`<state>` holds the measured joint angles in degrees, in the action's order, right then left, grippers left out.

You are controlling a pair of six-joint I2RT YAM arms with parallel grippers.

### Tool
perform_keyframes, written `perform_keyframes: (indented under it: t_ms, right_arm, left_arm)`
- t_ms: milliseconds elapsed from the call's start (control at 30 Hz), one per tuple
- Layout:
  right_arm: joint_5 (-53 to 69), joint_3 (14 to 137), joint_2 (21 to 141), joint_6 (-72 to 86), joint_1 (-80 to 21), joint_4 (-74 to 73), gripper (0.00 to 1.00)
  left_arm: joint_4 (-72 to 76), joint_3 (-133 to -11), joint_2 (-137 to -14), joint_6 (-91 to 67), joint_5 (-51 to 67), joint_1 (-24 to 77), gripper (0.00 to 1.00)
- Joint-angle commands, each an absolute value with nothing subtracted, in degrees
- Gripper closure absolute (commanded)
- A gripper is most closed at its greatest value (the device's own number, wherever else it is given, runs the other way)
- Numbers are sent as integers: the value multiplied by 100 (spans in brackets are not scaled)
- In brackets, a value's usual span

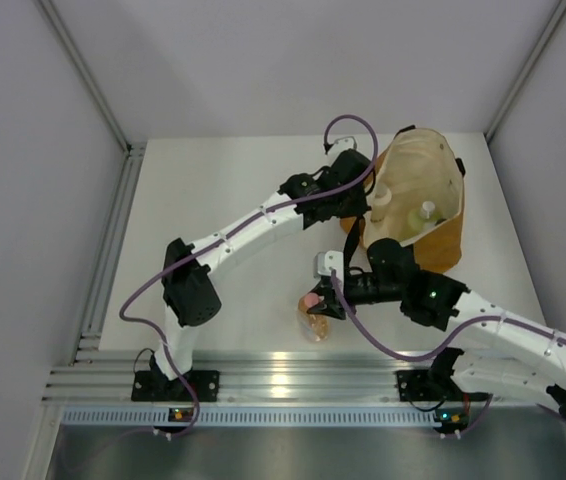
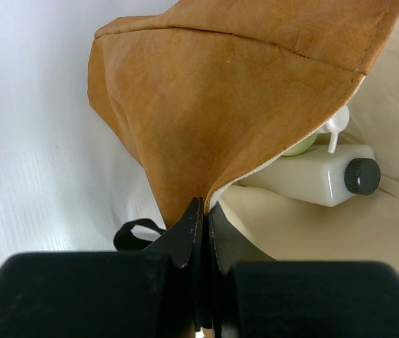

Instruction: Take the personal care products out of the canvas bag

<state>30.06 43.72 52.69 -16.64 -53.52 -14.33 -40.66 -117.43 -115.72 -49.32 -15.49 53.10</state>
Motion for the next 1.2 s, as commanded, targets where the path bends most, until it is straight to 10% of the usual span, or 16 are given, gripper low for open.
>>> perform_keyframes:
  t_ms: [0,767,1167]
  right_arm:
    - [3120,4553,5466,-1626,-5625,622,100]
    - [3410,4263,6152,-1573,-5546,1151,92]
    - [3331,4263,6108,-1582,-5546,1064,34]
  left_arm:
    - [-3999,-11953,-11777,-4580,-1520,5256,100]
    - [-3999,-11689,-11821,-3903,-1389,5062,100]
    - [-3999,-11681,-11830,-3946,-1380,5062,100]
